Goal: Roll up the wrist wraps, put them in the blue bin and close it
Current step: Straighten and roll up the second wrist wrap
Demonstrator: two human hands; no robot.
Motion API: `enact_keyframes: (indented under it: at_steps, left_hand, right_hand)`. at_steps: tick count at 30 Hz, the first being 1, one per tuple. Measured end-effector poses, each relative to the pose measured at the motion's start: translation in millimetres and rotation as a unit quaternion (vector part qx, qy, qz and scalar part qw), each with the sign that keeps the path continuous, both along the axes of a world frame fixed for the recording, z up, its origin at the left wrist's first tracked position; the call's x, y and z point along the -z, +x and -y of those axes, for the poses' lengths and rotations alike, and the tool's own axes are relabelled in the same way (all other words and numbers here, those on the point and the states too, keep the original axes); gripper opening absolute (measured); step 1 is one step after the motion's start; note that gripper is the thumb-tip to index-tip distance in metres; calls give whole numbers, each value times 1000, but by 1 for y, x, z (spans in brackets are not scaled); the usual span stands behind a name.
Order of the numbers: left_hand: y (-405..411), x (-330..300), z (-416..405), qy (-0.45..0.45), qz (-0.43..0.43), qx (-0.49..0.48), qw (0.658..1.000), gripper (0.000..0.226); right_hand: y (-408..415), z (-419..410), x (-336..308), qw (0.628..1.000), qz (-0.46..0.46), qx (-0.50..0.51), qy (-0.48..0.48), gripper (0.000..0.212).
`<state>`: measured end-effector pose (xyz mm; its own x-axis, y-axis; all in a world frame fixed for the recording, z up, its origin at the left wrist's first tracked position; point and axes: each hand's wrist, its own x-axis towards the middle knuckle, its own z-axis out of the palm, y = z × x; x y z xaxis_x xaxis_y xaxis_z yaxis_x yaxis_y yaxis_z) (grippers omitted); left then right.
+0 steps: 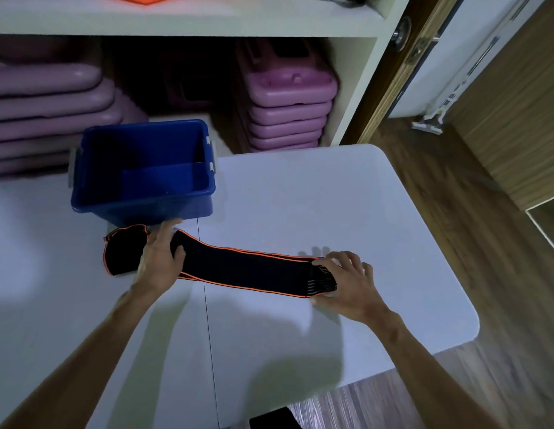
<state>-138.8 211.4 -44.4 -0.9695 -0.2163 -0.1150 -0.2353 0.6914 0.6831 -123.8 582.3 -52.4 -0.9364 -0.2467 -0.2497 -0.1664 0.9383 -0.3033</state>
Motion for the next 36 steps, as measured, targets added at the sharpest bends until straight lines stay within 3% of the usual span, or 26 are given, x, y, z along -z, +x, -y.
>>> enact_keyframes:
  at_steps: [3,8,14,17,21,26,29,32,34,36]
  left_hand:
    - [0,1,11,-14,17,83,996,42]
    - [1,-1,14,45,79,15,996,41]
    - [0,-4,14,58,39,31,997,33]
    - [-2,-6,24,53,70,79,993,35]
    - [-1,-5,37,-4,135,182,974,65]
    - [1,-4,42,-75,152,259,951,78]
    - [2,-8,47,-45,110,238,964,53]
    - [0,-19,47,7,92,190,978,6]
    - [-4,-20,50,20,87,145,985,34]
    - [-10,-20,52,28,76,77,994,42]
  right_hand:
    - [6,-10,10,999,-3,-7,47,70]
    - [5,-10,12,999,-11,26,32,57]
    - [-1,-8,10,999,-14,50,-12,30]
    - [-3,-8,7,995,-25,77,-59,25]
    - [-7,-6,-6,972,-33,134,-190,14]
    - [-11,0,-19,910,40,186,-368,32]
    - [-16,2,-29,861,100,226,-446,20]
    - [-21,-4,-36,850,155,235,-445,19]
    - [-23,-7,-38,859,157,236,-426,23]
    - [-23,-5,-41,857,126,269,-421,13]
